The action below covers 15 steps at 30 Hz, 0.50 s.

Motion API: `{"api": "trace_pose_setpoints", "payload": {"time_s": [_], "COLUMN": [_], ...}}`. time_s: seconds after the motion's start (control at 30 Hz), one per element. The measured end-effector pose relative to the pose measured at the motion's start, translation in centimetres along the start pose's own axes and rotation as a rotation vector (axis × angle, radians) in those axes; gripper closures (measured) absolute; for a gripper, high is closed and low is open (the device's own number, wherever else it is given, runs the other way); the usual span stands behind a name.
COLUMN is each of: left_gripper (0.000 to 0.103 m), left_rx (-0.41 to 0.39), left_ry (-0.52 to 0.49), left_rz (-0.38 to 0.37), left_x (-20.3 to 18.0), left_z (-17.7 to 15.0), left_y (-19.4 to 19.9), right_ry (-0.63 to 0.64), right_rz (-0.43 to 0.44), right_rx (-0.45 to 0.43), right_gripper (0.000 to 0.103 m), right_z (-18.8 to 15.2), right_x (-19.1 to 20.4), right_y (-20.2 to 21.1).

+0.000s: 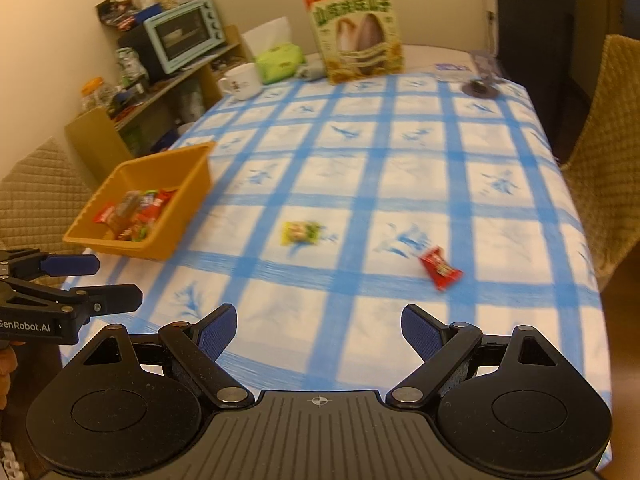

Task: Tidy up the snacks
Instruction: 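Move both tools away from the tray back over the remaining candies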

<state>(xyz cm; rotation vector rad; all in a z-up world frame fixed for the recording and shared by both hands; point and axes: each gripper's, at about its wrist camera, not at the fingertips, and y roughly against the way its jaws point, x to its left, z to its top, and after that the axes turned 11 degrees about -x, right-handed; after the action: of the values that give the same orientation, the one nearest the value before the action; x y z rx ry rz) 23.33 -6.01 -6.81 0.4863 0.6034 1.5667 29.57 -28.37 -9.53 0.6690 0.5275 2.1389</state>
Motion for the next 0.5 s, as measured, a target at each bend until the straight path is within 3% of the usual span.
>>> {"api": "trace_pose_setpoints", "payload": {"time_s": [0.5], "left_gripper": [0.020], "left_rx": [0.014], "left_ry": [-0.106], "left_rz": [-0.060], "left_x": [-4.5], "left_z": [-0.5], "left_y": [-4.6], "right_ry": [-0.041], "right_rz": [-0.112], "right_rx": [0.019], "right_gripper": [0.014], "right_z": [-2.6], "right_x": [-6.0], "right_y": [0.9]}}
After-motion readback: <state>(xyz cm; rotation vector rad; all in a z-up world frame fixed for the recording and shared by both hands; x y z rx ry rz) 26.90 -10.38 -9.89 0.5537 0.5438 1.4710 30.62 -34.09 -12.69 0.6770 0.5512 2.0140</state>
